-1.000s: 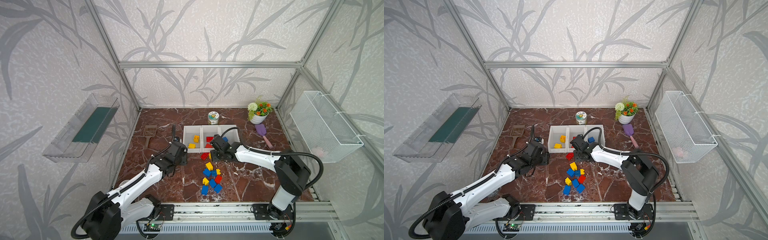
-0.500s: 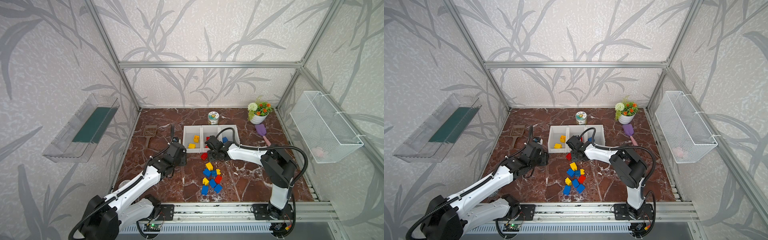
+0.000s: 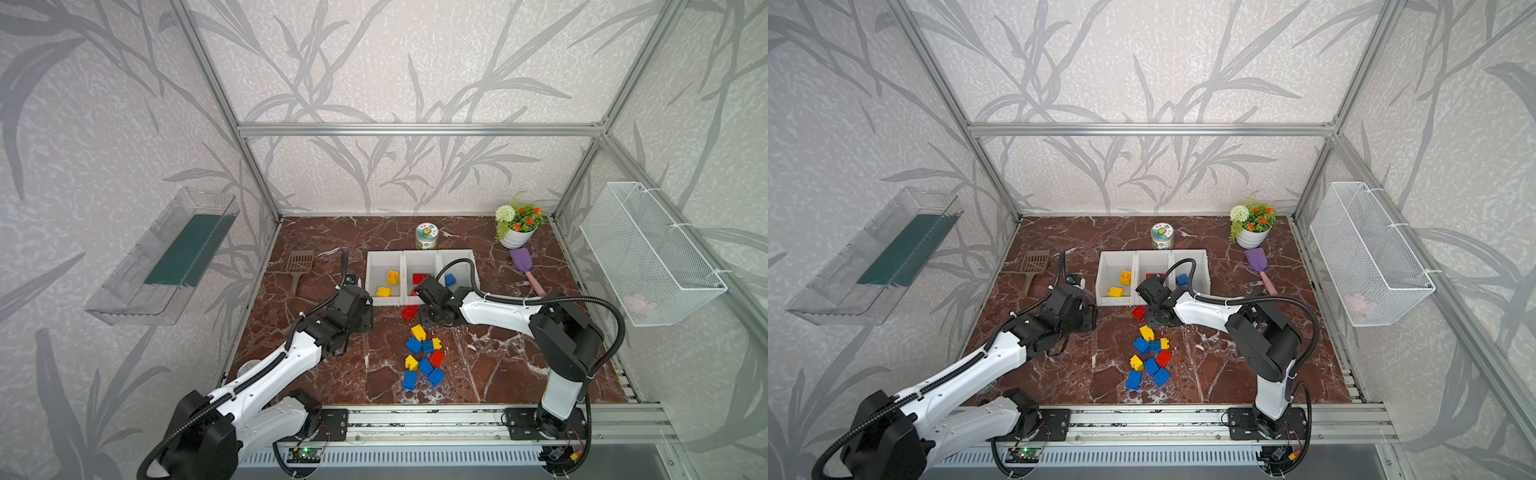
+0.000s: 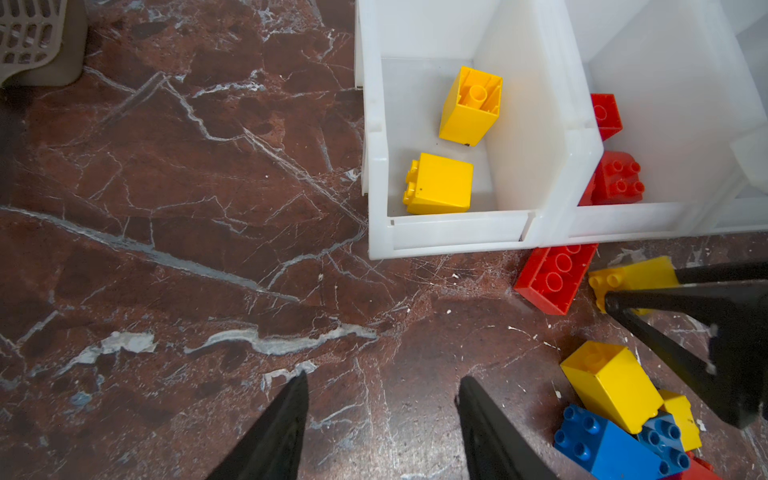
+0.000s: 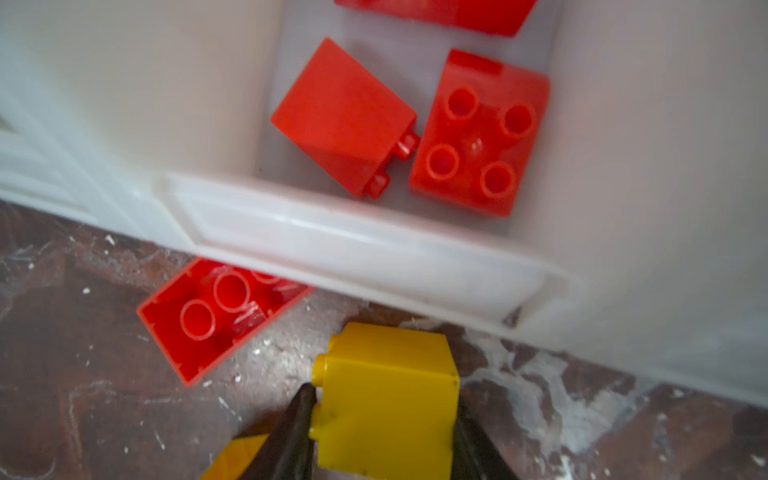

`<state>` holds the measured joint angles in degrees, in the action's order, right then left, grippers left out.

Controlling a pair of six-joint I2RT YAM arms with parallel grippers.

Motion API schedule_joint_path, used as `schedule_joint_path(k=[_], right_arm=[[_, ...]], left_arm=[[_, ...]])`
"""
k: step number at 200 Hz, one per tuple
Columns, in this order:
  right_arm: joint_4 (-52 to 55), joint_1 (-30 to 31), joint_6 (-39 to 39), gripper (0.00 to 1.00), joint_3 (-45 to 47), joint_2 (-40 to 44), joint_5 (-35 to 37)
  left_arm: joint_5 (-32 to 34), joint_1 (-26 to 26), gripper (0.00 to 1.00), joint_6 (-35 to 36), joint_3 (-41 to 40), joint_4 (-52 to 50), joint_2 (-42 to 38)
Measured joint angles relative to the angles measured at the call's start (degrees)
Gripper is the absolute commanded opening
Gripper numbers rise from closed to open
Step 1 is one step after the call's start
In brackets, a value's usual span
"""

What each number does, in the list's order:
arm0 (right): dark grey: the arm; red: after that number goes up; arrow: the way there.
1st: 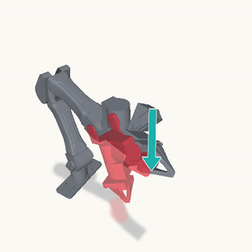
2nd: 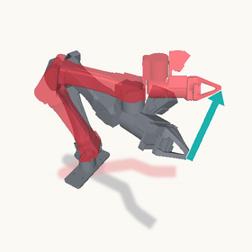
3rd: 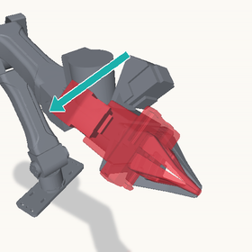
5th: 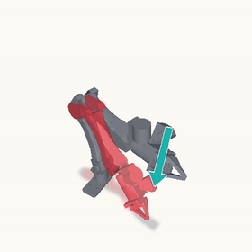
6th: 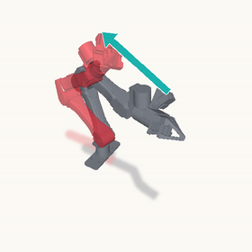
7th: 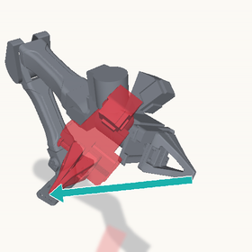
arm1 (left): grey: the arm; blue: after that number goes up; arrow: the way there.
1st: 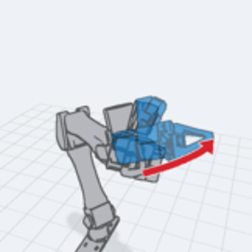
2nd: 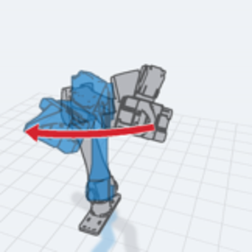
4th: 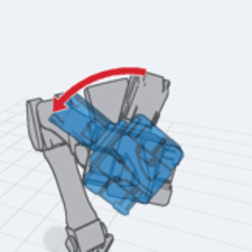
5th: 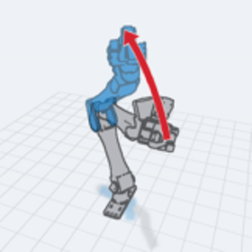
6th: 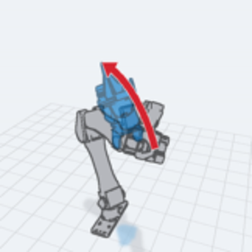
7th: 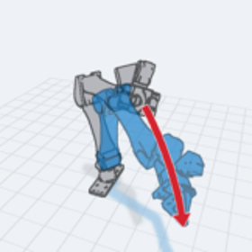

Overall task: Sort the legos into containers by color
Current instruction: Pick up the lego from the center of the table.

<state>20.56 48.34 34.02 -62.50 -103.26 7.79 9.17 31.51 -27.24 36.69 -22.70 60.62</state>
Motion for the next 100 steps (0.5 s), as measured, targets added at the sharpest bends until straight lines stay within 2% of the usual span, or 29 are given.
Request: schedule_joint_path(k=[50,74,100], right_arm=[[3.0,1.0,-0.7,0.36,-0.4,8.7,0.1],[3.3,1.0,-2.8,0.36,-6.8,7.9,0.1],[3.0,1.0,-5.6,0.36,-16.6,2.5,-1.0]], left_arm=[[0.0,0.0,0.61,-0.9,-1.7,0.0,0.0],[0.0,0.0,0.60,-1.1,-1.9,0.0,-0.2],[-0.1,0.0,0.60,-1.4,-2.4,0.0,-1.2]])
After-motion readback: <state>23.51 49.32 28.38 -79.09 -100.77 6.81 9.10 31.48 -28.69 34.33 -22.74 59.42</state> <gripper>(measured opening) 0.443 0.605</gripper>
